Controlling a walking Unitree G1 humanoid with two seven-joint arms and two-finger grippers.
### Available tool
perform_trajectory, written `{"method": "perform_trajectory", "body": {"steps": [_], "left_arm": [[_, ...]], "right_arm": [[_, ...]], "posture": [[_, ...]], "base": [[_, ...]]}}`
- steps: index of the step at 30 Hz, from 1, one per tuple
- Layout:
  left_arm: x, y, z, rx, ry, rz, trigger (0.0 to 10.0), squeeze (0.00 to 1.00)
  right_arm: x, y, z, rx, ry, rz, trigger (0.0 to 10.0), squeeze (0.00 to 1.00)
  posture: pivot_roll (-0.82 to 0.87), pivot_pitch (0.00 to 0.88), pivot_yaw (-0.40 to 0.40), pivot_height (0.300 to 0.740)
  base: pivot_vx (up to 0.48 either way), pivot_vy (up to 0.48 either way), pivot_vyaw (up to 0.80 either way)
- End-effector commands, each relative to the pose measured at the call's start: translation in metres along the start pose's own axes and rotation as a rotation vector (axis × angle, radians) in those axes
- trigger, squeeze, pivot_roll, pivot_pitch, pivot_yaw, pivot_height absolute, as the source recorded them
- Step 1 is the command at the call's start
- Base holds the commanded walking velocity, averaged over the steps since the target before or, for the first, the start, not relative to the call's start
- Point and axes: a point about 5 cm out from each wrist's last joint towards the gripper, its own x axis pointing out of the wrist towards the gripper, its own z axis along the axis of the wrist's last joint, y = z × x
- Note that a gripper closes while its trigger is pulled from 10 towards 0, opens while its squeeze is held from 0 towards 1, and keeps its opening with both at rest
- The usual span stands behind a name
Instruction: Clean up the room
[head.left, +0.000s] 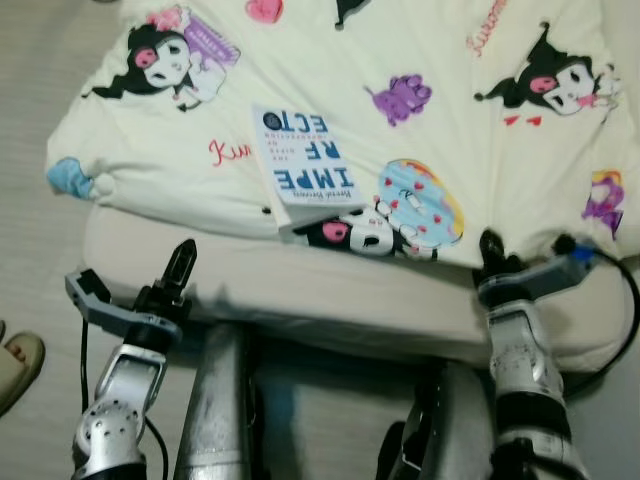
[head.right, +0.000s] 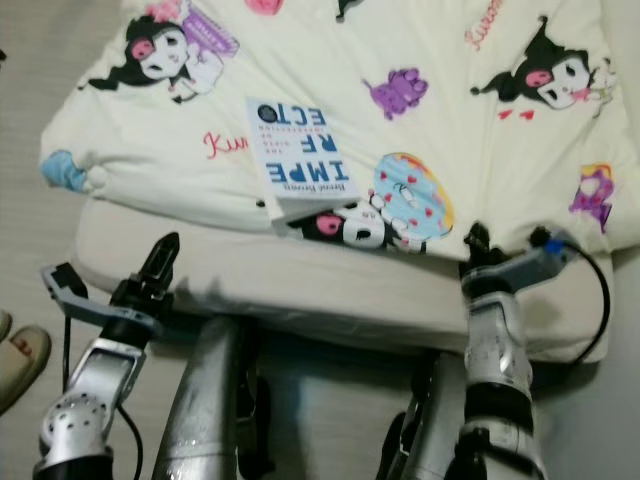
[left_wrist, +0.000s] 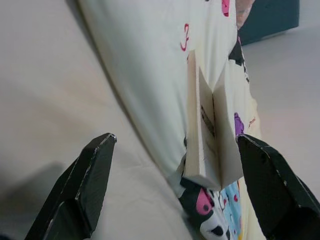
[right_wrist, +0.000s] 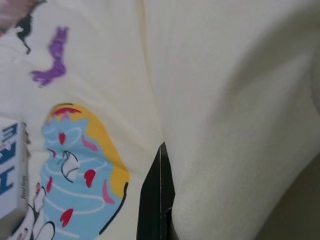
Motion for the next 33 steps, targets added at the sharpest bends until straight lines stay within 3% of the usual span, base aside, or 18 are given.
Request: {"method": "perform_trajectory", "body": {"steps": [1,6,8,10,17,19,23,30,33], "left_arm": [[-0.005,0.009,-0.002,0.007,0.003,0.032,10.0,0.00],[-0.002,0.010,-0.003,0.008,0.002,0.027,10.0,0.00],[0.002,0.011,-0.003,0.011,0.001,0.018,10.0,0.00],[0.003,0.011,-0.003,0.013,0.000,0.016,10.0,0.00],[0.004,0.012,-0.003,0.015,-0.003,0.013,10.0,0.00],[0.005,0.014,-0.005,0.012,-0.004,0.009,10.0,0.00],[0.006,0.015,-0.010,0.007,0.001,0.005,10.0,0.00],[0.007,0.014,-0.010,0.005,0.002,0.001,10.0,0.00],[0.008,0.016,-0.010,0.003,-0.003,0.000,10.0,0.00]], "right_arm": [[-0.027,-0.041,0.001,-0.030,0.004,-0.178,0.0,0.00],[-0.040,-0.046,-0.006,-0.042,0.028,-0.213,0.0,0.00],[-0.060,-0.050,-0.014,-0.062,0.067,-0.265,0.0,0.00],[-0.067,-0.050,-0.016,-0.068,0.077,-0.283,0.0,0.00],[-0.081,-0.052,-0.015,-0.104,0.100,-0.337,0.0,0.00],[-0.102,-0.053,-0.013,-0.162,0.140,-0.393,0.0,0.00],[-0.115,-0.059,-0.011,-0.209,0.156,-0.450,0.0,0.00],[-0.122,-0.063,-0.007,-0.253,0.164,-0.488,0.0,0.00],[-0.134,-0.064,-0.012,-0.270,0.220,-0.517,0.0,0.00]], "posture": [[-0.02,0.298,-0.044,0.526],[-0.02,0.293,-0.041,0.526],[-0.03,0.281,-0.035,0.526],[-0.03,0.280,-0.035,0.526],[-0.03,0.274,-0.036,0.526],[-0.05,0.268,-0.033,0.526],[-0.05,0.261,-0.034,0.526],[-0.06,0.259,-0.035,0.526],[-0.06,0.258,-0.040,0.526]], "base": [[0.000,0.000,0.00],[0.000,0.000,0.00],[0.000,0.000,0.00],[0.000,0.000,0.00],[0.000,0.000,0.00],[0.000,0.000,0.00],[0.000,0.000,0.00],[0.000,0.000,0.00],[0.000,0.000,0.00]]}}
